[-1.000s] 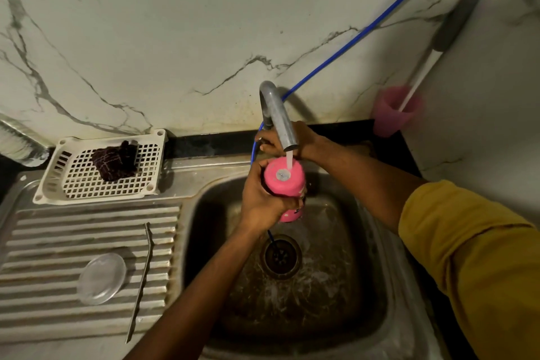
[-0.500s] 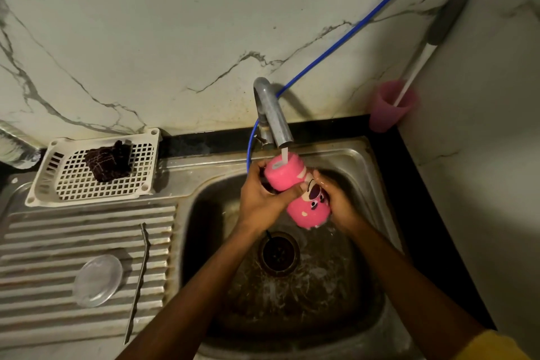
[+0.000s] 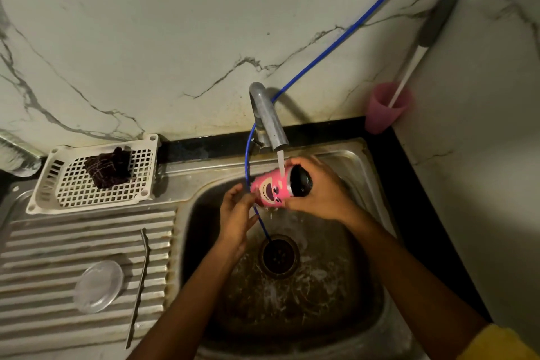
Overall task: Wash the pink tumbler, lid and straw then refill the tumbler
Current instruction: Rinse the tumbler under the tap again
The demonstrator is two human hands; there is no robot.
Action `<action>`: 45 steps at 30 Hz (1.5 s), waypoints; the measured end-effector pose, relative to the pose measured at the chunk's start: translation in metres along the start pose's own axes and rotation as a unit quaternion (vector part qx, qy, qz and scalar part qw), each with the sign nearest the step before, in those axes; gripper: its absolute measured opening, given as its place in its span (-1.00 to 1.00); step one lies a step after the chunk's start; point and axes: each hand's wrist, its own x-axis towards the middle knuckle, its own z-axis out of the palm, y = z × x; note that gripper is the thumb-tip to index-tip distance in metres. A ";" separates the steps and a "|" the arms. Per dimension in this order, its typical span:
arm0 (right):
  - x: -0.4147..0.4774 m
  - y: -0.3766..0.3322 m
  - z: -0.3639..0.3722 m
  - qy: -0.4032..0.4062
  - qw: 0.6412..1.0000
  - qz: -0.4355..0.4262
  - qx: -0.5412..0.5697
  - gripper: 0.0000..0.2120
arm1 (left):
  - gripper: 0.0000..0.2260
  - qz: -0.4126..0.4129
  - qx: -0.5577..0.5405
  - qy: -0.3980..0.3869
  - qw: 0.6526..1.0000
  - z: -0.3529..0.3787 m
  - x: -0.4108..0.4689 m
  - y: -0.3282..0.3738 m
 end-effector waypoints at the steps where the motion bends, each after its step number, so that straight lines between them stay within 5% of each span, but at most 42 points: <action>1: 0.004 -0.005 -0.005 -0.020 0.998 -0.021 -0.055 -0.26 | -0.72 0.011 0.016 0.019 1.000 -0.004 0.000 -0.003; 4: 0.015 -0.023 -0.015 -0.128 0.978 -0.060 -0.152 -0.28 | -0.86 0.050 0.051 0.021 0.997 -0.016 -0.004 -0.007; 7: 0.023 -0.038 -0.012 -0.182 0.963 -0.083 -0.182 -0.27 | -0.68 0.139 0.124 -0.025 0.982 -0.024 -0.007 -0.007; 12: 0.033 -0.058 -0.007 -0.125 0.977 -0.094 -0.143 -0.39 | -0.18 0.196 0.156 -0.144 0.957 -0.016 -0.011 -0.006; 14: 0.032 -0.065 -0.008 -0.080 0.979 -0.100 -0.160 -0.41 | -0.13 0.229 0.158 -0.150 0.949 -0.010 -0.013 -0.002; 18: 0.022 -0.058 -0.001 -0.036 0.977 -0.084 -0.193 -0.25 | -0.22 0.265 0.174 -0.167 0.934 0.005 -0.010 0.006; 23: 0.005 -0.036 -0.006 -0.028 0.999 -0.011 0.018 -0.07 | -0.27 0.269 0.174 -0.122 0.939 0.012 -0.017 0.004; 25: -0.007 -0.030 -0.004 -0.026 0.999 -0.004 0.025 -0.01 | -0.34 0.253 0.157 -0.126 0.946 0.014 -0.019 0.005; 32: -0.005 -0.024 -0.005 -0.029 0.999 -0.002 -0.046 -0.19 | -0.23 0.237 0.243 -0.185 0.922 0.004 -0.017 0.003; 36: 0.006 -0.017 -0.002 -0.054 0.995 -0.020 -0.082 -0.16 | -0.25 0.225 0.255 -0.133 0.931 -0.010 -0.007 0.003; 41: 0.011 -0.006 -0.016 -0.130 0.989 0.002 -0.065 -0.15 | -0.47 0.217 0.245 -0.085 0.941 -0.035 0.007 0.007; 45: 0.010 -0.010 -0.017 -0.099 0.992 -0.046 -0.063 -0.20 | -0.53 0.207 0.264 -0.095 0.937 -0.040 0.006 0.009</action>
